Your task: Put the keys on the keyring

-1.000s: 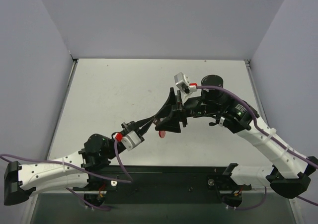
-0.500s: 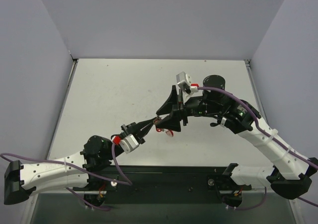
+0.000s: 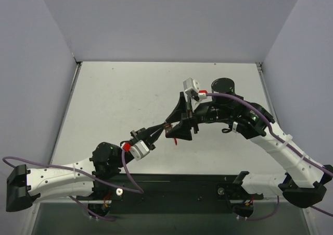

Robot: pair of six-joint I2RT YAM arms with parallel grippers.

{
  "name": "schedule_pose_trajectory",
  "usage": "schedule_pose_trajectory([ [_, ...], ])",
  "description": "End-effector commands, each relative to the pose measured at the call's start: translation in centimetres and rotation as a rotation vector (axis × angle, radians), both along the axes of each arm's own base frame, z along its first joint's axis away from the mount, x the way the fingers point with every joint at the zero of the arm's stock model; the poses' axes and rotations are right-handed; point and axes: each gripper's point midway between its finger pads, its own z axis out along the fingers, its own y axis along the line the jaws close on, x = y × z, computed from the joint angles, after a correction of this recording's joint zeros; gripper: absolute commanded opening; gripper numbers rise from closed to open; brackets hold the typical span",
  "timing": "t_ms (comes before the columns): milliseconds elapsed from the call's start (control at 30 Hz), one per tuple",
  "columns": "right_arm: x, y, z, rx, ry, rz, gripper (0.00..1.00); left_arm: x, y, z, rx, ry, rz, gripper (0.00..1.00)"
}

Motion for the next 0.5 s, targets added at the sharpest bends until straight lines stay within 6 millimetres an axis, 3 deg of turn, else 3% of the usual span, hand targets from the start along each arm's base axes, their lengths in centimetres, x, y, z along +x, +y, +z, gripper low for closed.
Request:
schedule_pose_trajectory([
  [0, -2.1, 0.2, 1.3, 0.011, -0.02, 0.108, 0.52, 0.7, 0.5, 2.8, -0.081, -0.028, 0.051, 0.0],
  [467, -0.2, -0.9, 0.2, -0.112, -0.079, -0.007, 0.53, 1.0, 0.7, 2.7, -0.115, -0.043, 0.072, 0.0],
])
